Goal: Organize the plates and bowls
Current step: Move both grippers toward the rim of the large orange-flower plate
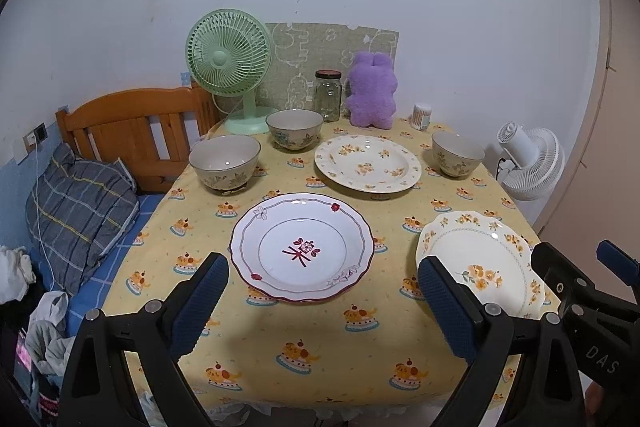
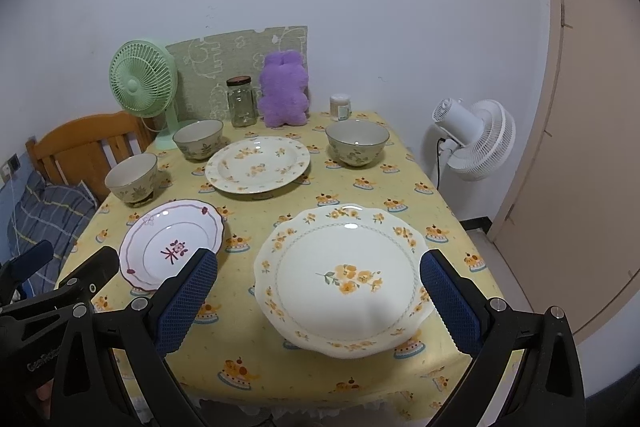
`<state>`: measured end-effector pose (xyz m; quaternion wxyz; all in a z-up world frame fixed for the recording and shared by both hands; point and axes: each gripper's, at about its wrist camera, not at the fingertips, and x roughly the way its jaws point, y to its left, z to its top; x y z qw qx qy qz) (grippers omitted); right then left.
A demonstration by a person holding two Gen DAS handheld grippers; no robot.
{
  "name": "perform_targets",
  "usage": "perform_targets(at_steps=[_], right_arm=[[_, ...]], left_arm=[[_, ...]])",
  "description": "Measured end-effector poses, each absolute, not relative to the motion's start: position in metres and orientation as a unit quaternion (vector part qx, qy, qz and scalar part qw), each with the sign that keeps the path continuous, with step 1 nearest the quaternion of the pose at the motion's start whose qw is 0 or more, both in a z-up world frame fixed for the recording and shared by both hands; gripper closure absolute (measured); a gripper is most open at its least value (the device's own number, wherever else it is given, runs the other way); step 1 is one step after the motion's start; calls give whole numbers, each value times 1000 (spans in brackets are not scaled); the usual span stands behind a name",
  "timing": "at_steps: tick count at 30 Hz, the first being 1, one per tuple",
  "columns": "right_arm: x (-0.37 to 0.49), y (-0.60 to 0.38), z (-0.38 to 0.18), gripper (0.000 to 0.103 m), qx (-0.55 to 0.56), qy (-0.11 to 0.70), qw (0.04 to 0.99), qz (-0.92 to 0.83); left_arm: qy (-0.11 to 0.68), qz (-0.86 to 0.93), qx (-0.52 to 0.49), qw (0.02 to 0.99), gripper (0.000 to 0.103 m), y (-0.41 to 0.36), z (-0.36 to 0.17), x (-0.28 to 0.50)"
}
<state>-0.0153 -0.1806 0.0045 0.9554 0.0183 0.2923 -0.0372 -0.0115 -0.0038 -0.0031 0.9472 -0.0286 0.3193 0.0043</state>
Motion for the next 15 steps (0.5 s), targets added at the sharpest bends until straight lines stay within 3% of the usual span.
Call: perform_targets(at_steps=[15], right_arm=[[-20, -177, 7, 1, 12, 284, 957, -49]], left_arm=[[310, -1, -22, 950, 7, -2, -1, -16]])
